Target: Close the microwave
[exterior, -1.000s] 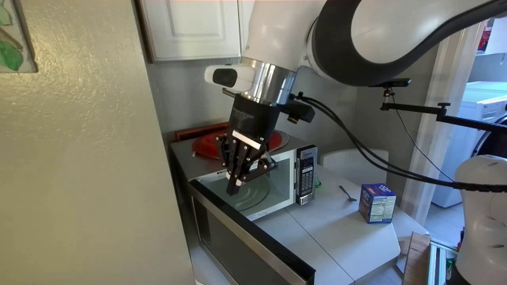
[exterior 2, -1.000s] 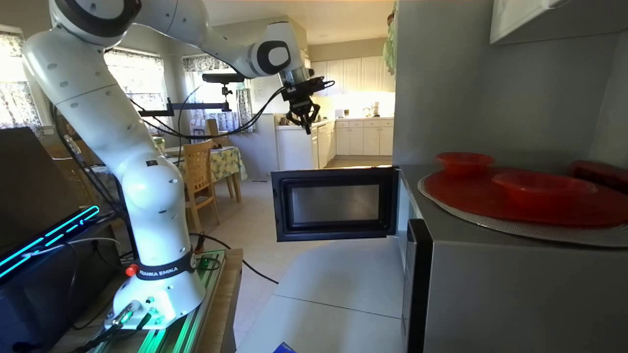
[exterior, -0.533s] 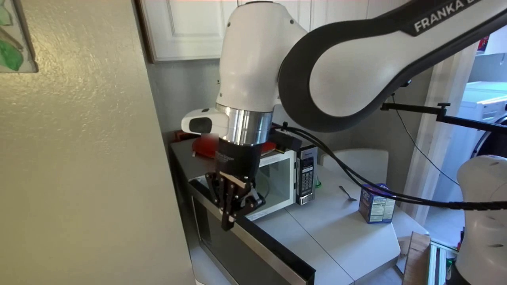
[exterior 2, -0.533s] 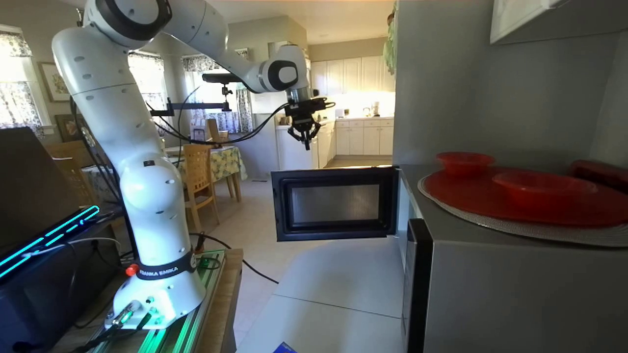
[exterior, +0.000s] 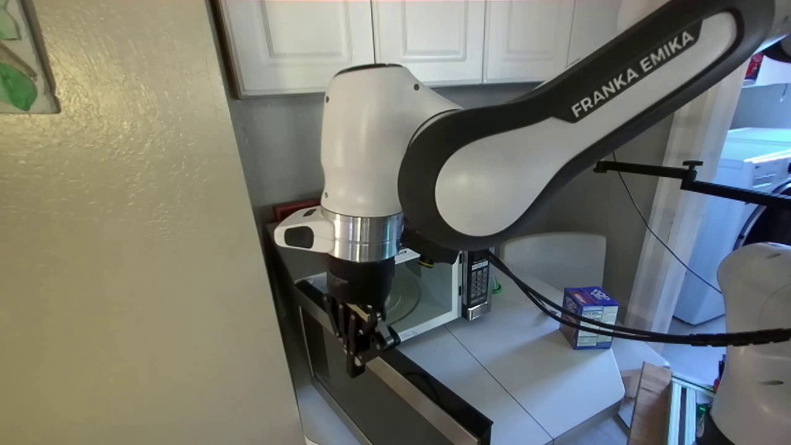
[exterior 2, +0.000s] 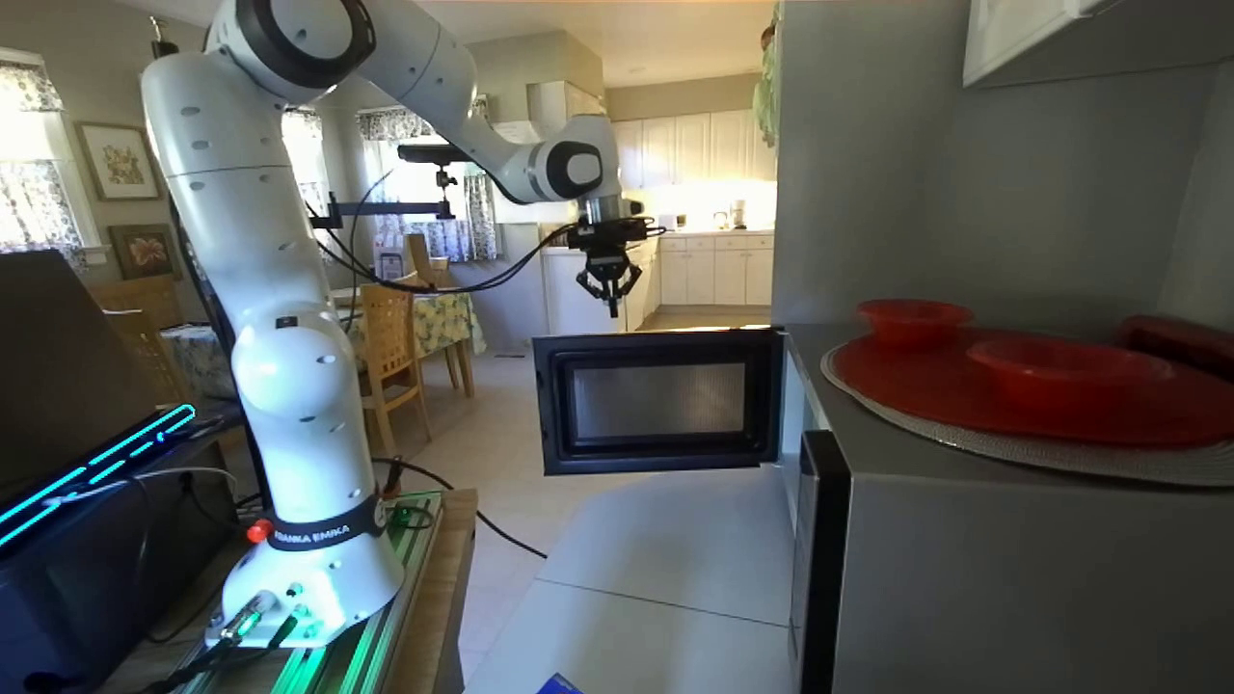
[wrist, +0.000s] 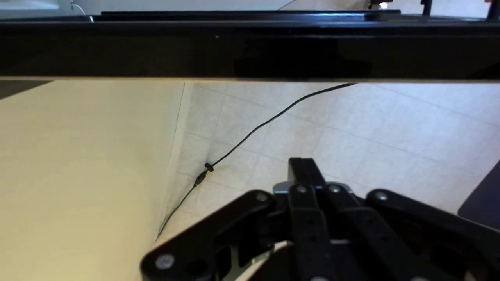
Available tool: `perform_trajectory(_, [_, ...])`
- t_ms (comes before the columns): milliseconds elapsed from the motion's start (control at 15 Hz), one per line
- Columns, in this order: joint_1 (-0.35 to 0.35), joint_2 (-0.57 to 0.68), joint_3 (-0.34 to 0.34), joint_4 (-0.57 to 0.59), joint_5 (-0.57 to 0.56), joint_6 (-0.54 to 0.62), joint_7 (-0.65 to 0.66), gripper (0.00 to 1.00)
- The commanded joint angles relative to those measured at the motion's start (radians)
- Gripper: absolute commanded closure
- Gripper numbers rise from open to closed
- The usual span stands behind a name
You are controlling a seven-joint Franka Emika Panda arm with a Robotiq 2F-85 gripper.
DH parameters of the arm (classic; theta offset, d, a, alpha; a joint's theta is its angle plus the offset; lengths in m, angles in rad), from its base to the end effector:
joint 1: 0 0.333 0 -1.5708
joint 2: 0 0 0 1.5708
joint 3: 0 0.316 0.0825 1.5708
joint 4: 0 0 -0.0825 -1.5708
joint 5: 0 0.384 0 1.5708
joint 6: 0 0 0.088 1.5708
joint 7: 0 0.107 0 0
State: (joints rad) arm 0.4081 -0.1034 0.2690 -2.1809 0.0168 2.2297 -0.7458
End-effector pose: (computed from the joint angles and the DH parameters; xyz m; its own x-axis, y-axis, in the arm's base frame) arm 0.4104 0.3336 0.4472 0.1496 0.9837 0.1001 0.9809 -0.1604 0.1099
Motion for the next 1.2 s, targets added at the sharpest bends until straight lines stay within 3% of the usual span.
perform_trajectory(0, [-0.028,0.038,0.031,0.02,-0.104,0.001,0.077,1.0])
perform_trajectory(467, [-0.032,0.073,0.045,0.009,-0.219,-0.031,0.104,1.0])
perform_trajectory(667, [-0.042,0.081,0.039,0.007,-0.254,-0.107,0.1,1.0])
perform_trajectory(800, [-0.059,0.059,0.033,-0.016,-0.39,-0.111,0.178,1.0])
perform_trajectory(1000, [-0.077,0.045,0.028,-0.011,-0.496,-0.219,0.253,1.0])
perform_trajectory(1133, [-0.085,0.039,0.025,-0.004,-0.464,-0.252,0.246,1.0])
